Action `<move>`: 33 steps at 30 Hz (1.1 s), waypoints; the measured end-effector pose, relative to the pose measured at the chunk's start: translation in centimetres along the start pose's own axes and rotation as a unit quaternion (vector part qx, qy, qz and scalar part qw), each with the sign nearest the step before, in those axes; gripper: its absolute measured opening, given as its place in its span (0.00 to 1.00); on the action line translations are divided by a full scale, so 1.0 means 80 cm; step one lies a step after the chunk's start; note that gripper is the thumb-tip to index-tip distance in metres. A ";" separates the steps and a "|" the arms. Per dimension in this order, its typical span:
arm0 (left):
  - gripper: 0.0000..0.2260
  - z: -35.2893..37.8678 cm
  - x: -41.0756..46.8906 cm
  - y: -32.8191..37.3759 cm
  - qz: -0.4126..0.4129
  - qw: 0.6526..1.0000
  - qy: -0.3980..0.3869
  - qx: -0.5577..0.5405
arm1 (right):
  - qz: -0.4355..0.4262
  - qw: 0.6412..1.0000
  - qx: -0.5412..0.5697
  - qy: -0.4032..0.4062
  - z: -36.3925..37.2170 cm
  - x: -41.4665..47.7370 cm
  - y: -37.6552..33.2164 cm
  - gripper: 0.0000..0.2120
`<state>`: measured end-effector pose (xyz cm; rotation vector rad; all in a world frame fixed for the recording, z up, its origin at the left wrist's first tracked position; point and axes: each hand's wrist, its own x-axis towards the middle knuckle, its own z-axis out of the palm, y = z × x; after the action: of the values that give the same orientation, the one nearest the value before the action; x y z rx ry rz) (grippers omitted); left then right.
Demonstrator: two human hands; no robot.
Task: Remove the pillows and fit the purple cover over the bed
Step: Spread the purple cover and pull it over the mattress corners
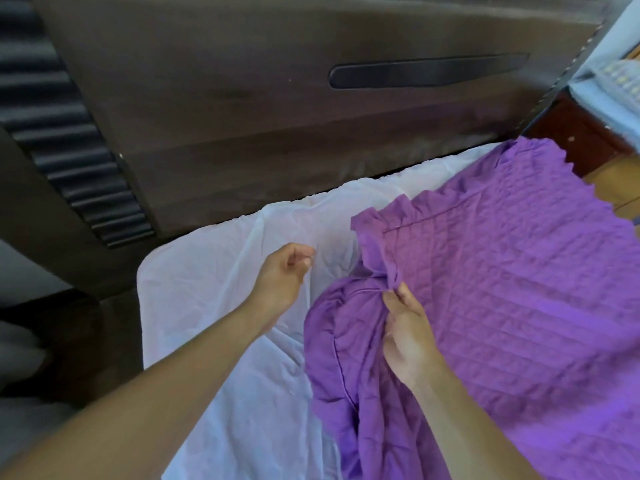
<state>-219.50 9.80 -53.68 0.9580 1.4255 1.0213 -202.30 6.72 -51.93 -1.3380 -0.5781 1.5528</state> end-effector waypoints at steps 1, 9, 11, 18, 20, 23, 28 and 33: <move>0.09 0.004 0.003 -0.005 -0.009 1.000 -0.007 0.024 | 0.006 1.000 0.014 -0.001 0.000 0.000 -0.005 0.16; 0.07 0.028 -0.003 -0.006 -0.077 0.983 -0.157 0.054 | 0.023 0.999 0.028 0.000 0.009 -0.002 -0.008 0.13; 0.10 0.024 -0.003 -0.009 -0.059 0.993 -0.096 0.044 | 0.011 1.000 -0.007 0.007 0.010 0.000 -0.002 0.12; 0.12 -0.042 -0.012 -0.006 -0.054 0.989 0.103 -0.090 | -0.176 0.891 -0.415 0.054 0.026 -0.009 0.041 0.21; 0.11 -0.067 -0.013 -0.001 -0.062 0.977 0.156 -0.133 | -0.264 0.780 -0.564 0.061 0.036 -0.029 0.060 0.26; 0.11 -0.099 -0.015 0.017 -0.059 0.957 0.213 -0.188 | -0.312 0.646 -0.696 0.031 0.055 -0.061 0.088 0.26; 0.12 -0.115 -0.029 0.039 -0.046 0.951 0.226 -0.208 | -0.270 0.577 -0.771 0.024 0.090 -0.069 0.109 0.31; 0.11 -0.101 -0.037 0.035 -0.055 0.960 0.158 -0.224 | -0.216 0.606 -0.765 0.023 0.121 -0.077 0.111 0.27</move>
<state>-227.23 7.18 -49.75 0.3927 1.3964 1.3825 -214.94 -0.16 -53.67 -2.0754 -2.2983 0.2736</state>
